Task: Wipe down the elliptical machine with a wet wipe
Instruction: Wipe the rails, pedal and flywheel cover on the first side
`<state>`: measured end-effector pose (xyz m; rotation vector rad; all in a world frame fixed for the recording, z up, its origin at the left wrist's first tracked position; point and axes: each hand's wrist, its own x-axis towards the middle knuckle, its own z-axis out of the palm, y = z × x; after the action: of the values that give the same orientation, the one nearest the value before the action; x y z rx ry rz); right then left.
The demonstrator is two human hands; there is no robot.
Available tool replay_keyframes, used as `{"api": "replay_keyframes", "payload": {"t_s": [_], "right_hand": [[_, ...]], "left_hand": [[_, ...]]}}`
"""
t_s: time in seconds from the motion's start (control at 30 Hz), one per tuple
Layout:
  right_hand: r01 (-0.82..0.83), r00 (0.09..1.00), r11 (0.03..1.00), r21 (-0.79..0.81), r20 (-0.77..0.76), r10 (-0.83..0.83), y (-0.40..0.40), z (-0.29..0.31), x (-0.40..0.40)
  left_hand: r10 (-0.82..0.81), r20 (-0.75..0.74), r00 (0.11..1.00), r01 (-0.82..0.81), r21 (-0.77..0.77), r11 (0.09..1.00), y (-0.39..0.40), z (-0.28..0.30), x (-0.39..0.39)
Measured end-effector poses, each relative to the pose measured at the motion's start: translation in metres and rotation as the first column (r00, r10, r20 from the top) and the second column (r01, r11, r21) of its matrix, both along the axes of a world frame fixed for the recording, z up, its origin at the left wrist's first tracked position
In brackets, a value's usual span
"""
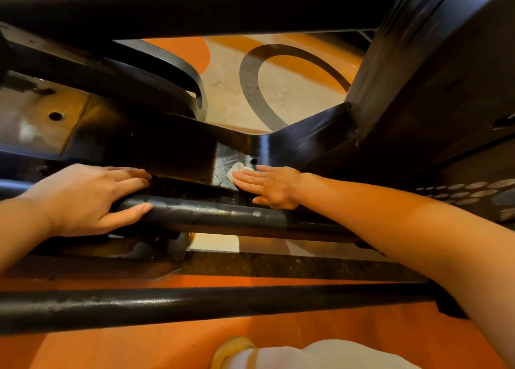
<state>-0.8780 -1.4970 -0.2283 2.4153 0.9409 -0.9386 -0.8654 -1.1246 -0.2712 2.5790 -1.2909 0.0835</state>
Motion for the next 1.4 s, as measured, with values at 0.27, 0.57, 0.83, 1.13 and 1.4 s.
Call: {"api": "replay_keyframes", "payload": {"t_s": [0.27, 0.57, 0.83, 1.13, 1.4], "right_hand": [[-0.258, 0.958, 0.965, 0.043, -0.117, 0.262, -0.016, -0.002, 0.001], [-0.518, 0.854, 0.850, -0.099, -0.005, 0.520, -0.014, -0.015, 0.015], [-0.616, 0.788, 0.788, 0.003, 0.014, 0.616, 0.019, -0.018, 0.045], [-0.489, 0.833, 0.863, -0.126, -0.363, 0.419, -0.015, 0.022, 0.048], [-0.406, 0.909, 0.883, -0.236, -0.207, 0.363, -0.033, 0.047, 0.006]], "left_hand": [[-0.015, 0.038, 0.999, 0.013, 0.028, 1.000, -0.003, 0.009, -0.003], [-0.009, 0.045, 0.999, 0.008, 0.020, 1.000, -0.003, 0.011, -0.006], [-0.017, 0.043, 0.999, 0.017, 0.017, 1.000, -0.004, 0.015, -0.009], [-0.022, 0.040, 0.999, 0.021, 0.022, 1.000, -0.004, 0.016, -0.008], [-0.016, 0.027, 0.999, 0.015, 0.033, 0.999, -0.004, 0.011, -0.006]]}}
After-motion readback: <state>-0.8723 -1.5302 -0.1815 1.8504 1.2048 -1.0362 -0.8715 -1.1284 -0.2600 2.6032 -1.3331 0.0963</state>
